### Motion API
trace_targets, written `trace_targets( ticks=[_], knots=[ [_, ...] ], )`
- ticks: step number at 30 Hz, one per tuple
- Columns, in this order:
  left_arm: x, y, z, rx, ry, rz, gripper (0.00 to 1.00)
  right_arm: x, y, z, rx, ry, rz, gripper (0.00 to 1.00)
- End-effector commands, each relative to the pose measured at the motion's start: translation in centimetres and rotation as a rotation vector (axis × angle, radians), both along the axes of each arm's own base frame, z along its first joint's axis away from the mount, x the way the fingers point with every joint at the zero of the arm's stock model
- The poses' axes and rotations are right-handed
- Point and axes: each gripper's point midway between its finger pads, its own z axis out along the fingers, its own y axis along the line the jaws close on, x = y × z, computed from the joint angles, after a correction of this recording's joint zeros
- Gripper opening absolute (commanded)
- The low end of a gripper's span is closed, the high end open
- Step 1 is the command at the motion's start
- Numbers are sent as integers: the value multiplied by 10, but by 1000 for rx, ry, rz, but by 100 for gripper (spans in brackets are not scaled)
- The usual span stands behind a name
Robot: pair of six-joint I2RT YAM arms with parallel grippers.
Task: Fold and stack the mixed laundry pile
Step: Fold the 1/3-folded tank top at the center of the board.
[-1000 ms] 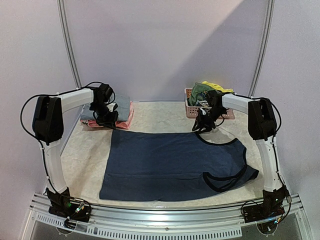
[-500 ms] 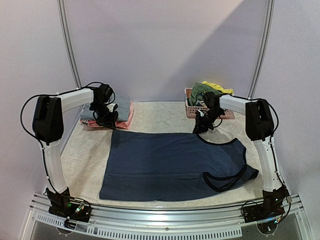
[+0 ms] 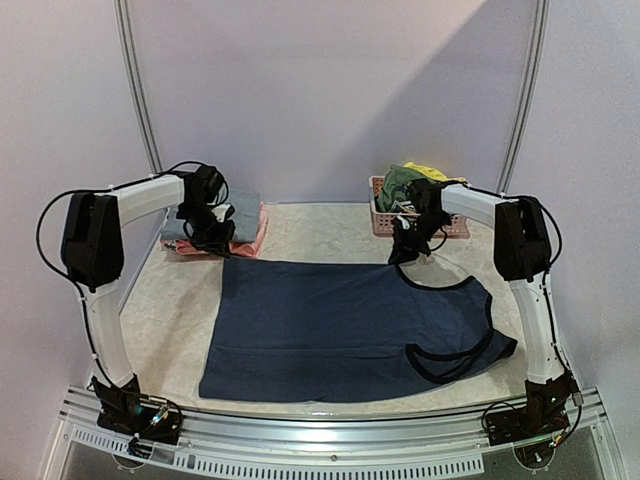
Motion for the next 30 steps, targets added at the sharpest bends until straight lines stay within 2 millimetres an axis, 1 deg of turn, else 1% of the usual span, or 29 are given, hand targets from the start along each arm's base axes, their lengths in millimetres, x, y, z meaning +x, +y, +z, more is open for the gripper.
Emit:
trace_targets(
  ticks=[1,3,5,10,12,13,14,16,22,30],
  knots=[
    [-10,0,25,-17,-44,-11,0,-10,-2,43,-31,-85,36,0],
    [-14,0,28,-25,-51,-8,0,-16,-4,48,-44,-94,42,0],
    [-22,2,27,-28,-45,-4,0,-22,-3,56,-50,-108,51,0],
    [-40,4,26,-38,-41,8,0,-43,-2,64,-80,-126,83,0],
    [-47,4,25,-42,-40,14,0,-53,-3,63,-95,-127,94,0],
    [-50,4,25,-43,-40,16,0,-59,-4,59,-105,-118,98,0],
    [-54,4,24,-44,-39,16,0,-61,-4,63,-108,-129,100,0],
    [-61,3,21,-44,-30,17,0,-71,-6,59,-125,-122,102,0],
    [-82,2,15,-35,-15,18,0,-92,-8,57,-129,-123,98,0],
    [-110,3,1,-23,14,37,0,-121,-9,44,-144,-108,101,0]
  ],
)
